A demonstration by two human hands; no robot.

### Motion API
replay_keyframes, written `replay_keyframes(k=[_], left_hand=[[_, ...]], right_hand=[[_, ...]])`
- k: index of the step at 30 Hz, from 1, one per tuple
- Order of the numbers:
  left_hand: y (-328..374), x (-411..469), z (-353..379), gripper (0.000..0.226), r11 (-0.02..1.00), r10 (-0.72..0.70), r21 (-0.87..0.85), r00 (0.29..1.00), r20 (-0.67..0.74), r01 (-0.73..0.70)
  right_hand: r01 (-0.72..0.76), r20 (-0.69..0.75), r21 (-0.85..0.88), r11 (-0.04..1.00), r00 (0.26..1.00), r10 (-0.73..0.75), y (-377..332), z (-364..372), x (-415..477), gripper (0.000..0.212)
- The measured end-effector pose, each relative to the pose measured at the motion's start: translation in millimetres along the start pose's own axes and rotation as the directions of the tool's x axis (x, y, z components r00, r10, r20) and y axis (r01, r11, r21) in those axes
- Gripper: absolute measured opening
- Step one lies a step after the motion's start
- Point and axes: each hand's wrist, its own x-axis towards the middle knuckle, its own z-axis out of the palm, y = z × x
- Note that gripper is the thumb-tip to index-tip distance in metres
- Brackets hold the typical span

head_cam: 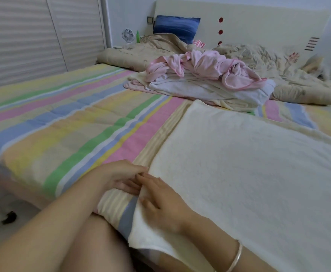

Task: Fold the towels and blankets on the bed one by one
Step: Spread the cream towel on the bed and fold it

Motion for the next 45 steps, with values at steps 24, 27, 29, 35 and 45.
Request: replay_keyframes(k=[24, 27, 29, 35, 45], left_hand=[[-56, -64, 16, 0.033, 0.999, 0.052, -0.01, 0.999, -0.004, -0.052], [-60, -65, 16, 0.024, 0.998, 0.06, -0.002, 0.994, 0.09, -0.06], [-65, -68, 14, 0.031, 0.996, 0.058, 0.058, 0.987, 0.148, -0.068], [-64, -67, 1, 0.024, 0.727, 0.175, 0.685, 0.954, -0.243, 0.041], [-19, -20, 111, 0.046, 0.331, 0.851, 0.817, 0.523, -0.042, -0.472]], right_hand=[[-0.058, -0.22, -0.369, 0.927, 0.975, -0.027, -8, 25, -74, 0.048], [-0.096, -0.172, -0.478, 0.873, 0.985, 0.014, -6, 35, -73, 0.052], [-0.106, -0.142, -0.528, 0.843, 0.989, 0.035, -5, 37, -73, 0.052], [-0.03, -0.047, -0.426, 0.904, 0.999, 0.011, -7, 27, -73, 0.056], [-0.539, -0.258, -0.352, 0.765, 0.842, 0.474, 53, -42, -72, 0.056]])
